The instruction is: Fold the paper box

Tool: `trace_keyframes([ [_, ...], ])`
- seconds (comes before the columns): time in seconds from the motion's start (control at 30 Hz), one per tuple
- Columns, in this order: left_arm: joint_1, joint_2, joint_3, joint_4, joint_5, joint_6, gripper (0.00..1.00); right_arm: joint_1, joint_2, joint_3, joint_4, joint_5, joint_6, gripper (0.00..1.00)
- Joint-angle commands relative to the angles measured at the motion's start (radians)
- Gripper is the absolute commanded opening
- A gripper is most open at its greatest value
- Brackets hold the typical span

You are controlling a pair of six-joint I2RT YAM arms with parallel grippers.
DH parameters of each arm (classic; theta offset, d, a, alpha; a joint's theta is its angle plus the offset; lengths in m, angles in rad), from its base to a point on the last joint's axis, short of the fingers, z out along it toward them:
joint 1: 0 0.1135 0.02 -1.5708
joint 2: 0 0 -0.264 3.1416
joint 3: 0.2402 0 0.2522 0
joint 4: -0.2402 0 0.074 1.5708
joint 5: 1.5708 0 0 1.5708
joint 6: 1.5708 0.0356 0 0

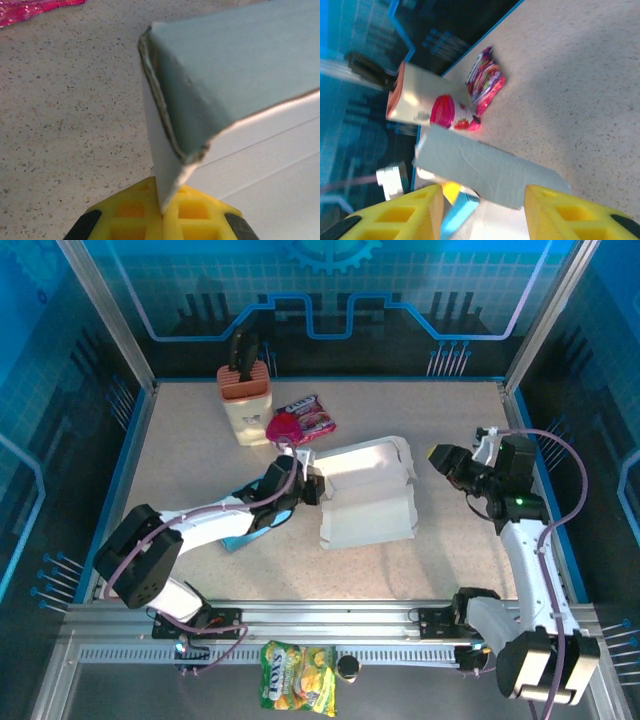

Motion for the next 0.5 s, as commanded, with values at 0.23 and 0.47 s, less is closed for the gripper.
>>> trace_keyframes([
  [0.23,0.190,0.054,0.135,-0.100,0.458,0.041,0.00,0.056,0.087,-0.024,0.167,-0.101,-0.200,0.40],
  [0.47,0.232,0.081,0.188,-0.180,0.561,0.104,0.00,0.120,0.117,0.007,0.213,-0.118,-0.240,0.37],
])
